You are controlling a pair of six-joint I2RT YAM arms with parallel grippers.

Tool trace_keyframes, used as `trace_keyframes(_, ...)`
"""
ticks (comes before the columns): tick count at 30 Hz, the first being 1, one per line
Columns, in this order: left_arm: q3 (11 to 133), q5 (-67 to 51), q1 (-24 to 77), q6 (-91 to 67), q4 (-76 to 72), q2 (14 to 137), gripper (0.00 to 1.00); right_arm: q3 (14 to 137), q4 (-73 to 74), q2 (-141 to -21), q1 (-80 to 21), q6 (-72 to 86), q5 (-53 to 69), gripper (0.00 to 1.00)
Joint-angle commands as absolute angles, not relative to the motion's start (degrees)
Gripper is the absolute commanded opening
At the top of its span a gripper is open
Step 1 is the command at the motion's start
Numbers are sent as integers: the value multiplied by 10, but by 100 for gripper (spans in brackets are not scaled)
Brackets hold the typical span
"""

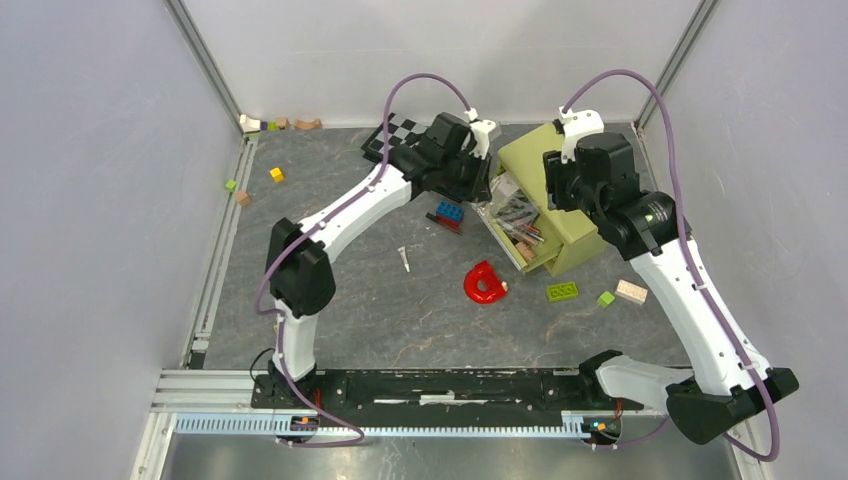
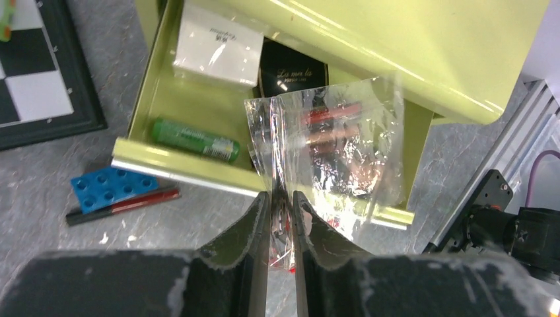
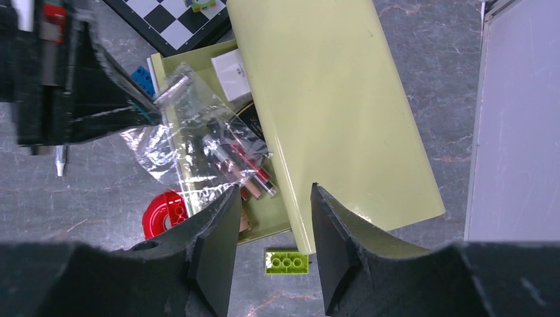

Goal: Organize the makeup
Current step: Place the makeup tool in the drawer.

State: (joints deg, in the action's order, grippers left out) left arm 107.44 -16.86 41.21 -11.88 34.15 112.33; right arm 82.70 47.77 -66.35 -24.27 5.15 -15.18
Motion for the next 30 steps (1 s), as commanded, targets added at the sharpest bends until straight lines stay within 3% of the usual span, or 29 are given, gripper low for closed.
trace_keyframes(1, 1140, -206, 422, -82, 350, 1160, 24, 846, 473, -649, -244, 47, -160, 50)
trace_keyframes(12, 1221, -206, 443, -50, 401, 1244, 23, 841, 473, -646, -244, 47, -163, 50)
trace_keyframes(30, 1261, -180, 454, -1, 440, 1281, 23, 836, 472, -645, -244, 49, -159, 51)
